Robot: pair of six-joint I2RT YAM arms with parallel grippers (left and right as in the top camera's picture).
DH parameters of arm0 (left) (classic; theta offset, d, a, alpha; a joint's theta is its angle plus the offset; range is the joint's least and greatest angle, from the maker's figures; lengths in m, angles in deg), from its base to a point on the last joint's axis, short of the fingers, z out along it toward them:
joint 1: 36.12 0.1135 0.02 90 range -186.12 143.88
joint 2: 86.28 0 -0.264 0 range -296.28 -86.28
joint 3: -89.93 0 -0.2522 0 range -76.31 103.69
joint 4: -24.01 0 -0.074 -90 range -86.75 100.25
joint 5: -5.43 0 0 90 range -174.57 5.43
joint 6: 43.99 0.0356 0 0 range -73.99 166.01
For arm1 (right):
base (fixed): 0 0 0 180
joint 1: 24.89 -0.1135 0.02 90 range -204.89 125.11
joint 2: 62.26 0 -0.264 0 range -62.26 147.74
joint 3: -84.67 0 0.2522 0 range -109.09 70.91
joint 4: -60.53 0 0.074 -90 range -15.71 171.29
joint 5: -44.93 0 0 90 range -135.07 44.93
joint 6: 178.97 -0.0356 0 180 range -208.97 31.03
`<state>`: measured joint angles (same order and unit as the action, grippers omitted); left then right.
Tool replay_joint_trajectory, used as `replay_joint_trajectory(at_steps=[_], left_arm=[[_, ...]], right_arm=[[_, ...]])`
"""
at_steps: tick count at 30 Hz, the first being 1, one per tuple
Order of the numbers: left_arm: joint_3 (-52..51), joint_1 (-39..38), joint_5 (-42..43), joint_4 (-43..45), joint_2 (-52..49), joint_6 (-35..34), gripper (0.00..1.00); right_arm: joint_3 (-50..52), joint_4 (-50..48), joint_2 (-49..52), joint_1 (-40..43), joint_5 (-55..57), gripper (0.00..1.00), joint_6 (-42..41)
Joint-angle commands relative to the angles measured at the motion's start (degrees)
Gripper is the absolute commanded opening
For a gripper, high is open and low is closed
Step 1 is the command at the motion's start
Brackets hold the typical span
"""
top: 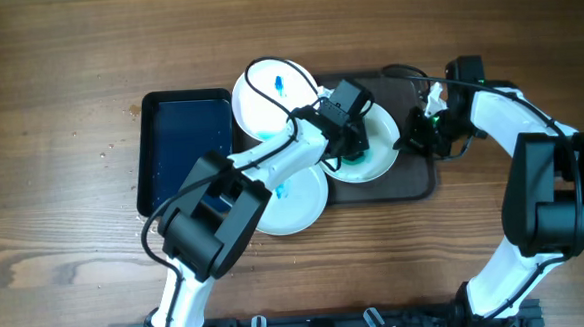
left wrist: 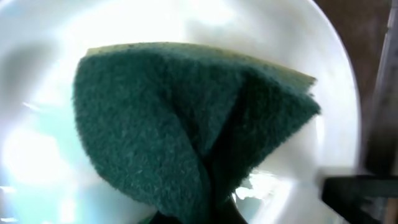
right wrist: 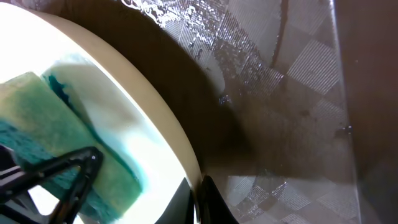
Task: Clean dirty plates on tray and stack at the side
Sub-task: 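Scrub held plate with sponge in left gripper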
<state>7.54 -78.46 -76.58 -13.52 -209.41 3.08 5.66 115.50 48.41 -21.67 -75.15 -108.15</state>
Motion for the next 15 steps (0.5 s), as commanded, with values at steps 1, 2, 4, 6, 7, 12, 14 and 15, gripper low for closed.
replay_joint_trajectory(at_steps=[1,2,4,6,7,12,14,15], left_arm=[[-1.14,-0.79,7.08,1.38,-4.50,-4.46,0.04],[-1.14,-0.79,4.66,1.97,-5.14,-4.46,0.04],[-1.14,-0.61,-1.38,3.28,-6.08,-4.44,0.04],[-1.14,-0.39,-8.31,5.01,-6.93,-4.20,0.04],[-1.14,-0.24,-11.72,5.51,-7.08,-3.98,0.04],[-1.11,0.31,-19.39,9.16,-7.08,5.11,0.04],[-1.11,0.31,-18.18,6.84,-7.06,6.60,0.04],[-1.11,0.31,-15.74,3.37,-7.06,6.56,0.04]], right_arm=[[2.19,-1.51,0.57,0.02,-4.31,0.04,-0.22],[2.19,-1.51,0.57,0.02,-4.33,0.04,0.15],[2.19,-1.51,0.57,0.02,-4.33,0.04,0.20],[2.19,-1.49,0.57,0.02,-4.33,0.04,0.90],[2.19,-1.36,0.57,0.02,-4.31,0.04,1.05],[2.19,-1.11,0.57,0.02,-4.02,0.04,1.64],[2.19,-1.11,0.57,0.02,-4.02,0.04,1.64],[2.19,-1.11,0.57,0.02,-4.00,0.04,1.66]])
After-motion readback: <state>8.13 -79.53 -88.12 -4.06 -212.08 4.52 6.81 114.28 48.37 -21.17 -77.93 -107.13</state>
